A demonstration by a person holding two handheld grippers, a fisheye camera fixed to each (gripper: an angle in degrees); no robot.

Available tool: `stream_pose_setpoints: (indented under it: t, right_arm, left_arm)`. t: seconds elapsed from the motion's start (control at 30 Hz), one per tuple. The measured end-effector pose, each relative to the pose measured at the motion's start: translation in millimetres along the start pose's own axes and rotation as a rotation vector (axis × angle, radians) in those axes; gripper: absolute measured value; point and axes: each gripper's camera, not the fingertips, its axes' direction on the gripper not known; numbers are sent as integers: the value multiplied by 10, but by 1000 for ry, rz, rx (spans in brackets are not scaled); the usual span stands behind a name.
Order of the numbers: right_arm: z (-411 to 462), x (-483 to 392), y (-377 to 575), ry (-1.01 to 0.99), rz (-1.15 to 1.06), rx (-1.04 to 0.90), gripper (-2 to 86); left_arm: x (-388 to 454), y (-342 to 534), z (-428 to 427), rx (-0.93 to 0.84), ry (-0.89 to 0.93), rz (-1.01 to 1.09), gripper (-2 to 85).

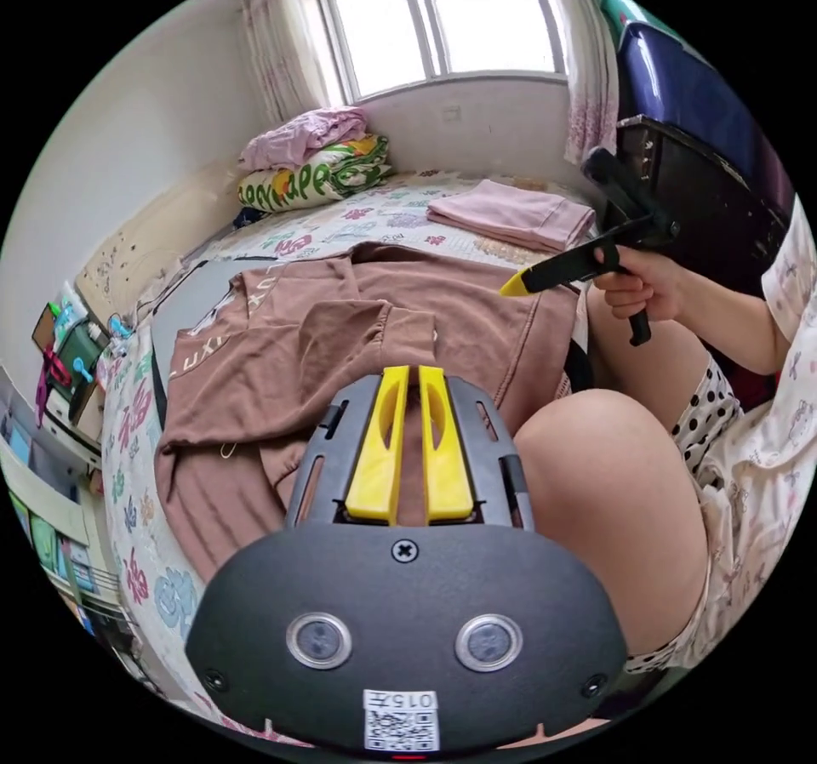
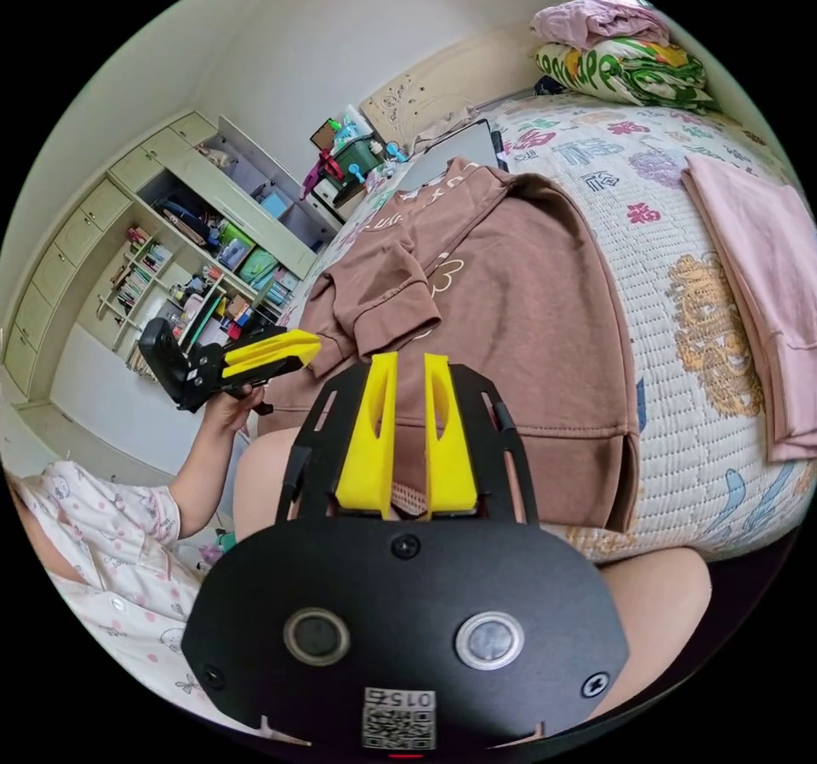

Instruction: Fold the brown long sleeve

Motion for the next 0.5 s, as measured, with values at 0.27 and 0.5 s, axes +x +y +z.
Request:
stream_pose_setpoints:
  t: [0.27, 0.5]
  right_arm:
    - [607, -395, -749, 5, -8, -48, 80]
    - [1024, -640, -985, 26, -35, -251, 24]
  left_arm:
    - [-189, 222, 357, 2, 111, -126, 82]
    - [-401, 721, 719, -89, 219, -104, 77]
